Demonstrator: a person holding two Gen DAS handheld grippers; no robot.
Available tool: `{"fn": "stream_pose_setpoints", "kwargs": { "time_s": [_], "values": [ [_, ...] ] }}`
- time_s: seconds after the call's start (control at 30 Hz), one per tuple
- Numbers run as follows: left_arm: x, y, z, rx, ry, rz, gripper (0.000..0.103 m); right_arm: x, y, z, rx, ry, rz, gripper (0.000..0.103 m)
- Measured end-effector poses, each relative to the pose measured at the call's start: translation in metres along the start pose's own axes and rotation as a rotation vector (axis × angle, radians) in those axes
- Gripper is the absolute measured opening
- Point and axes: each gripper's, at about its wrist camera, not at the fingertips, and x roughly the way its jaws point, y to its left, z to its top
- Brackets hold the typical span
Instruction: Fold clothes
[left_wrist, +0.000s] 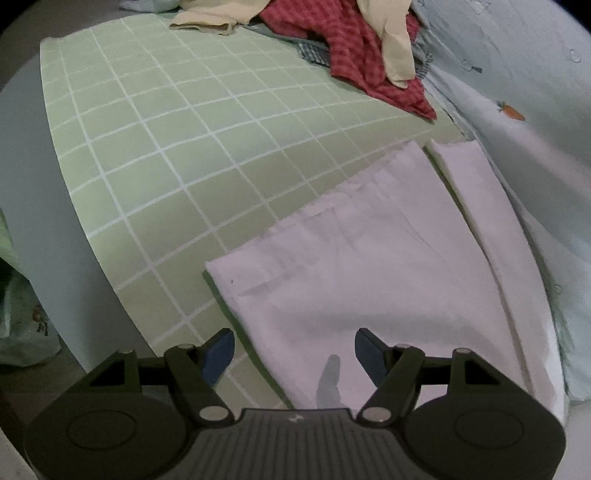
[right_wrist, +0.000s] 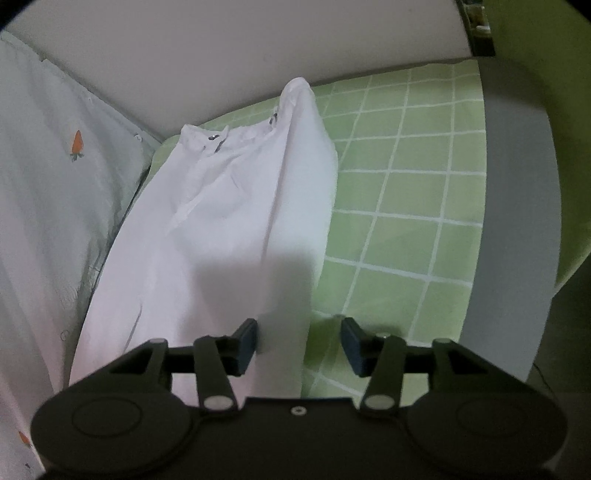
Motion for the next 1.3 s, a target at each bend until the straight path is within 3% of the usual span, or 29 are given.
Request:
{"fn": "stream_pose_setpoints", "kwargs": {
  "time_s": [0.07,0.13,0.2,0.23,0.43,0.73,0.83,1.0,1.3],
  "values": [
    [0.001,-0.004,0.002,0.005,-0.017,0.048,0.047,0.006,0.0,0.002,0.01,0.015,0.021,0.036],
    [0.002,-0.002,0.005,-0.012,-0.024,0.078,0.005,0.013,0.002,0.004,0.021,0.029,0.041,0.027],
    [0.003,0.006,0.008,-0.066,-0.019,0.071,0.004,0.018,0.005,0.005,0.021,0.034,0.038,0.011],
    [0.002,0.011,0.01,-0.097,-0.015,0.061,0.002,0.018,0.008,0.006,0.016,0.035,0.04,0.008],
    [-0.018,0.023,0.004,-0.17,-0.051,0.024,0.002,-0.005,0.005,0.01,0.016,-0.006,0.128,0.003],
    [-0.098,0.01,0.001,-0.073,-0.162,-0.014,0.002,-0.068,-0.003,0.018,0.016,-0.055,0.272,0.003],
    [-0.129,-0.009,0.001,0.043,-0.239,-0.023,0.002,-0.089,0.0,0.021,0.009,-0.094,0.319,0.003],
    [-0.116,-0.044,0.008,0.175,-0.283,-0.003,0.002,-0.073,0.03,0.023,-0.108,-0.1,0.28,0.003],
    [-0.111,-0.112,0.038,0.282,-0.411,-0.053,0.002,-0.059,0.102,0.044,-0.158,-0.162,0.355,0.003]
  ]
}}
